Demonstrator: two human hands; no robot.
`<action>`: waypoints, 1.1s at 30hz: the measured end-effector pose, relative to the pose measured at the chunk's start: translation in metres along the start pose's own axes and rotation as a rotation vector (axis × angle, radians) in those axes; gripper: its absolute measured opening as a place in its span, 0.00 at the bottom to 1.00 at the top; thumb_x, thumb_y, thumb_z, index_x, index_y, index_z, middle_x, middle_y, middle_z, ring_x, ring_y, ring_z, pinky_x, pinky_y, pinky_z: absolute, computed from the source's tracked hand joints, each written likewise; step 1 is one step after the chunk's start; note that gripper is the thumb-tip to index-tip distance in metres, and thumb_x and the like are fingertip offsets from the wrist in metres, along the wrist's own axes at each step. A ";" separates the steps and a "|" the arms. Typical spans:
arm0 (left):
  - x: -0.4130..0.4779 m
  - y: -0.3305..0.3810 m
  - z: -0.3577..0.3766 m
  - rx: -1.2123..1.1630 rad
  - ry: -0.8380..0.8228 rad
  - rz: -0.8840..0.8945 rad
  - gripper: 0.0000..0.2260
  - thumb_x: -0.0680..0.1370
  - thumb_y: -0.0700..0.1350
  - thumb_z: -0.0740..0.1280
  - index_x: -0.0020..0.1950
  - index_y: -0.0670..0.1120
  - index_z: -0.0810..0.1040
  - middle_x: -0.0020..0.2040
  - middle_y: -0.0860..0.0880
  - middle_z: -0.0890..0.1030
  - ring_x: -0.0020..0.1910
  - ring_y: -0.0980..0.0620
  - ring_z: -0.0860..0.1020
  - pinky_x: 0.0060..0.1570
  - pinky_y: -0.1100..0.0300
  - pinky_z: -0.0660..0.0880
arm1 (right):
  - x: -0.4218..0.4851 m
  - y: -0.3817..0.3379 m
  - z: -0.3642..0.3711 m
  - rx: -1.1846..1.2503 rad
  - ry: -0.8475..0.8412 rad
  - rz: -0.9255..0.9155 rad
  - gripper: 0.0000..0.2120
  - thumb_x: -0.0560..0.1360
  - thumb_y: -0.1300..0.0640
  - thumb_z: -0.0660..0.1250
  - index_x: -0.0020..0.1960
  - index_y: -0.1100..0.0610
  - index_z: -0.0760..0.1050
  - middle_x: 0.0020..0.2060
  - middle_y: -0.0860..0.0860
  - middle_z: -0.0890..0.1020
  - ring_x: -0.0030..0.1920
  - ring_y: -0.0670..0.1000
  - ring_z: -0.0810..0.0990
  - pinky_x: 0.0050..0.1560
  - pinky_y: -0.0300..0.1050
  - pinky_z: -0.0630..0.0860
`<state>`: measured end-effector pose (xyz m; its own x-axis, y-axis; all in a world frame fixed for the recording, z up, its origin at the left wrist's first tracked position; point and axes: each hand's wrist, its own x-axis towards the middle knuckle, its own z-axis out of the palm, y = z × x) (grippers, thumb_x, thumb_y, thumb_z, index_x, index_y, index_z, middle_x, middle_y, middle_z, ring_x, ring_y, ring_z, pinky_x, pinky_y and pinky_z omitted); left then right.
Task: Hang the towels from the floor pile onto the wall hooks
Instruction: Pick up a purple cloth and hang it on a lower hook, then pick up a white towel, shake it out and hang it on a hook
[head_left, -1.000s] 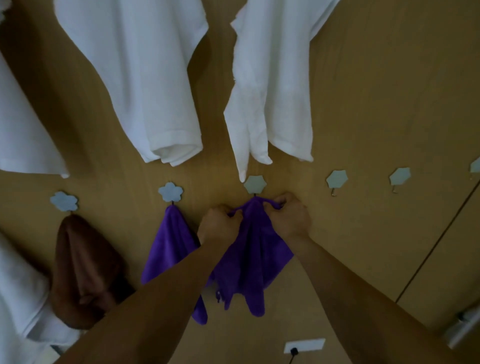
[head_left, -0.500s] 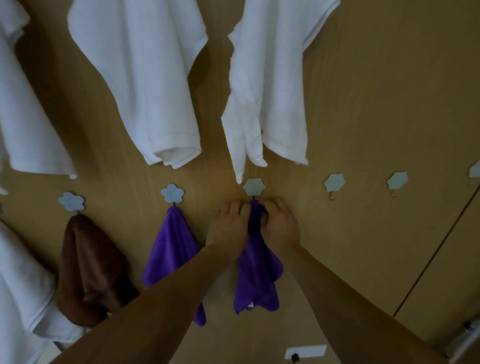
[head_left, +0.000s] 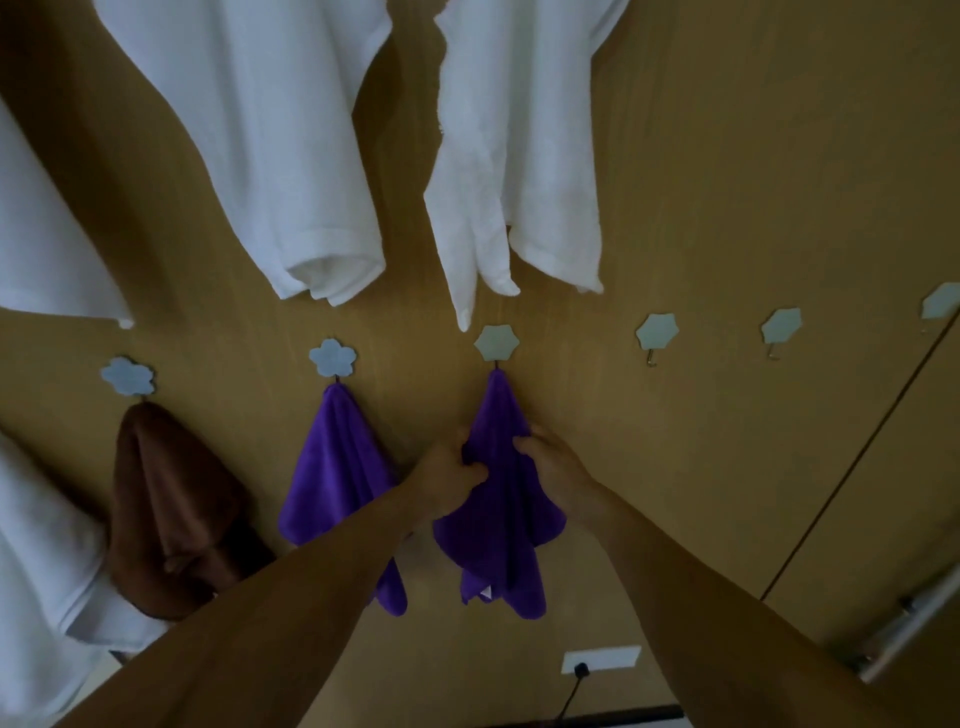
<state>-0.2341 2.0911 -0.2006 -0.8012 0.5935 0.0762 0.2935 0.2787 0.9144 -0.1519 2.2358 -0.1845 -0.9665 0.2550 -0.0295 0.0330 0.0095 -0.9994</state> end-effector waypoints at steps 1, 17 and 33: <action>-0.002 -0.003 0.000 -0.026 0.002 -0.033 0.16 0.74 0.33 0.64 0.61 0.40 0.76 0.54 0.43 0.82 0.53 0.45 0.80 0.54 0.52 0.77 | -0.004 0.006 0.002 0.017 -0.019 0.012 0.12 0.82 0.61 0.57 0.59 0.58 0.77 0.54 0.55 0.83 0.53 0.51 0.81 0.55 0.41 0.77; -0.053 -0.118 0.039 0.682 -0.670 -0.068 0.29 0.77 0.47 0.65 0.74 0.40 0.59 0.69 0.39 0.69 0.63 0.43 0.73 0.56 0.58 0.70 | -0.116 0.105 0.014 -0.669 0.434 0.508 0.25 0.76 0.49 0.69 0.69 0.58 0.70 0.63 0.56 0.76 0.59 0.54 0.76 0.54 0.40 0.69; -0.340 -0.033 0.207 0.772 -1.433 0.515 0.29 0.77 0.50 0.64 0.76 0.48 0.57 0.73 0.44 0.65 0.61 0.45 0.73 0.57 0.54 0.73 | -0.583 0.150 0.139 -0.443 1.152 1.070 0.17 0.77 0.47 0.66 0.63 0.52 0.76 0.63 0.54 0.77 0.57 0.54 0.78 0.51 0.41 0.71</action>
<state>0.1366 2.0361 -0.3390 0.3982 0.7652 -0.5059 0.8637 -0.1270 0.4878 0.3807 1.9544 -0.3201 0.2273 0.8712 -0.4351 0.7876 -0.4272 -0.4441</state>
